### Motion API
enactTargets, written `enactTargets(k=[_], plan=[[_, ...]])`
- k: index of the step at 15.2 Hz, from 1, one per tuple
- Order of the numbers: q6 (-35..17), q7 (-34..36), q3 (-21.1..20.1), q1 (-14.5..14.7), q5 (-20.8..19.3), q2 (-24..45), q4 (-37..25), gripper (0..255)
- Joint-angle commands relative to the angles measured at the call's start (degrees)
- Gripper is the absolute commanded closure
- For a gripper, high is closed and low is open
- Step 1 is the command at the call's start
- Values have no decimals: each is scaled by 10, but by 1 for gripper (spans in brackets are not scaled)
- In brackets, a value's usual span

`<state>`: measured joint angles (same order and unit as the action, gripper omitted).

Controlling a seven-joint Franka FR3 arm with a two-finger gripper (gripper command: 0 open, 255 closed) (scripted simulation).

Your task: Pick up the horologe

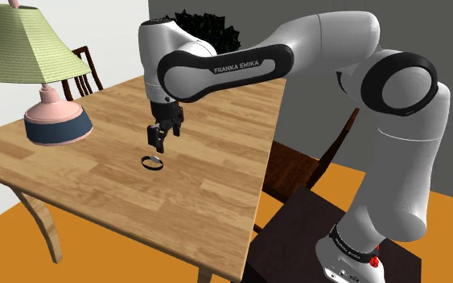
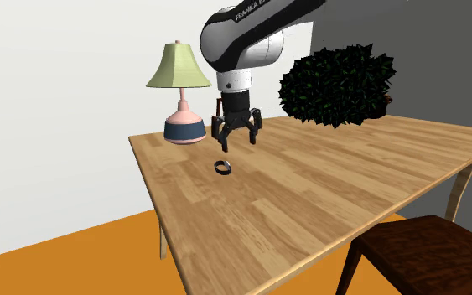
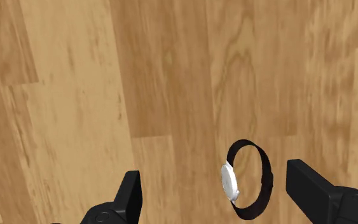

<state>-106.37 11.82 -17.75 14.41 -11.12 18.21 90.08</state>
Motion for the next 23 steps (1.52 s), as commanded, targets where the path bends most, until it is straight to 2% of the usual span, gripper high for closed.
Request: enactTargets(k=[1, 2, 3, 10, 12, 13, 23], plan=[[10, 4, -2, 18, -20, 47, -58, 0], [17, 4, -3, 28, -29, 70, -89, 0], [18, 4, -2, 30, -30, 73, -93, 0], [-35, 13, 1, 28, -36, 82, -48, 0], [-35, 13, 1, 27, -36, 82, -48, 0], [-35, 13, 1, 27, -36, 83, -49, 255], [-28, 12, 0, 28, -35, 81, -53, 255]])
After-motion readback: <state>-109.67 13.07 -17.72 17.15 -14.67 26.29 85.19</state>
